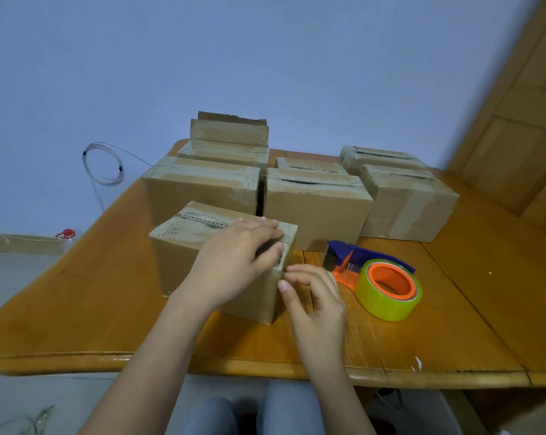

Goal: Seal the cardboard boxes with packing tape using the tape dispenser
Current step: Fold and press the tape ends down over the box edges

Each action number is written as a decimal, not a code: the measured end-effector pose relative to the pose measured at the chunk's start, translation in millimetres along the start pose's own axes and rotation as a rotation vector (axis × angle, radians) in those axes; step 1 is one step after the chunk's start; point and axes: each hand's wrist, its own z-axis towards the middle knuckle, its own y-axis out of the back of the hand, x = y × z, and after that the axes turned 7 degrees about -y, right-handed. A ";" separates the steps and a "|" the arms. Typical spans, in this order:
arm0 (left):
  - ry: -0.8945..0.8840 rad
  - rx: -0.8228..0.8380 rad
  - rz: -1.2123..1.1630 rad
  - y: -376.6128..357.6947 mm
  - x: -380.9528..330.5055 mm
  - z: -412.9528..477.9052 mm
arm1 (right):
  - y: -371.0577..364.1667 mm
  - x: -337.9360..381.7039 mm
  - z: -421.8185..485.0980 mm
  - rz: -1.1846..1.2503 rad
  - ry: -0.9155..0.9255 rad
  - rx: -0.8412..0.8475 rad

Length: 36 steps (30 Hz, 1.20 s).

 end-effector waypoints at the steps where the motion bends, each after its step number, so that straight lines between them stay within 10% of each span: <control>1: 0.001 -0.001 -0.003 0.1 -0.1 -0.4 | 0.8 -0.6 1.5 0.003 -0.002 -0.001; 18: -0.027 0.016 0.048 -1.3 2.9 -1.4 | 16.6 6.5 43.0 0.015 -0.042 0.116; 28: -0.040 0.028 0.028 -0.2 4.2 -1.7 | 27.8 9.6 51.9 -0.011 -0.042 0.497; 36: -0.062 0.022 0.033 -2.4 5.0 -1.8 | 19.4 2.9 63.9 -0.097 0.058 0.413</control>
